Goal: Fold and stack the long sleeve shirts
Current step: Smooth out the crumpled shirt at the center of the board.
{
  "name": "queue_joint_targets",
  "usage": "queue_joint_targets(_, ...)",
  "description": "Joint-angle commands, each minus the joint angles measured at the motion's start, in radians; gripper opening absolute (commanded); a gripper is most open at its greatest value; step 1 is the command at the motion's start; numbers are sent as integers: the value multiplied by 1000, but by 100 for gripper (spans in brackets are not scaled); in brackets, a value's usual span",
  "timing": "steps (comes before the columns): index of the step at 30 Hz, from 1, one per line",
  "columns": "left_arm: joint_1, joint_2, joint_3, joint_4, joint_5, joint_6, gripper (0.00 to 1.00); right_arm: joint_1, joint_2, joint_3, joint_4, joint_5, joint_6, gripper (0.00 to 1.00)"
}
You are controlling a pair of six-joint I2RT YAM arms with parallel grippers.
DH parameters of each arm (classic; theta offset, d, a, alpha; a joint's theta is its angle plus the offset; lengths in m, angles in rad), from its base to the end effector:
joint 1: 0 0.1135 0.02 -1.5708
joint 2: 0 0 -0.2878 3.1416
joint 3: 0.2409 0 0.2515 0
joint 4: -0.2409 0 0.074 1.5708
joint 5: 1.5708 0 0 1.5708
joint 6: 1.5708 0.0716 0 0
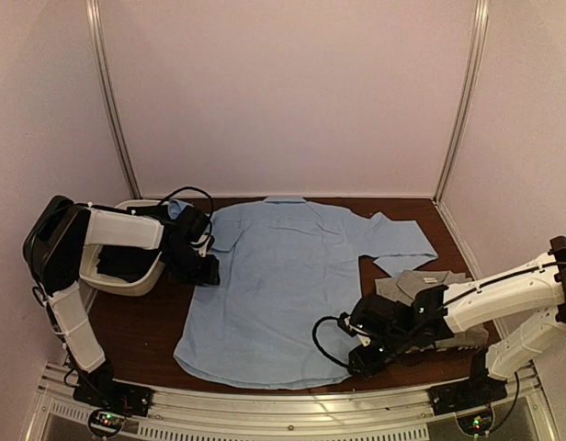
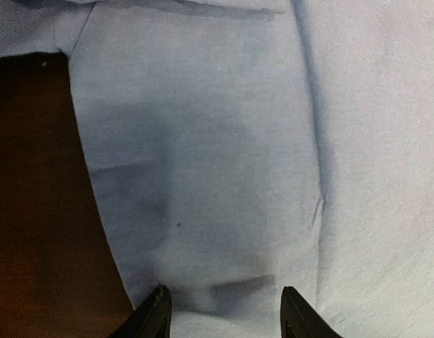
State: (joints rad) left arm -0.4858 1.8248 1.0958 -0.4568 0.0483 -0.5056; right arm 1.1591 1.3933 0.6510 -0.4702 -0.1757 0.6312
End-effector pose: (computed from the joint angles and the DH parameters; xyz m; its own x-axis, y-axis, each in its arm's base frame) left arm 0.3248 -0.1754 0.1393 -0.9507 -0.0451 -0.3069 0.0251 0.9749 -0.2210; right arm 0.0847 0.2253 0.1406 -0.8495 -0.4935 -0.1865 -0.5271 0.7792 0.3391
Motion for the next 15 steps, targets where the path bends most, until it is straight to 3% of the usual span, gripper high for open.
queue_joint_targets(1, 6, -68, 9, -35, -1, 21, 54, -9, -48, 80, -96, 91, 33, 46)
queue_joint_targets(11, 3, -225, -2, -36, 99, 33, 54, -238, -53, 283, -13, 244, 39, 73)
queue_joint_targets(15, -10, -263, -33, 3, 164, 29, 54, -367, -27, 299, 74, 264, 50, 79)
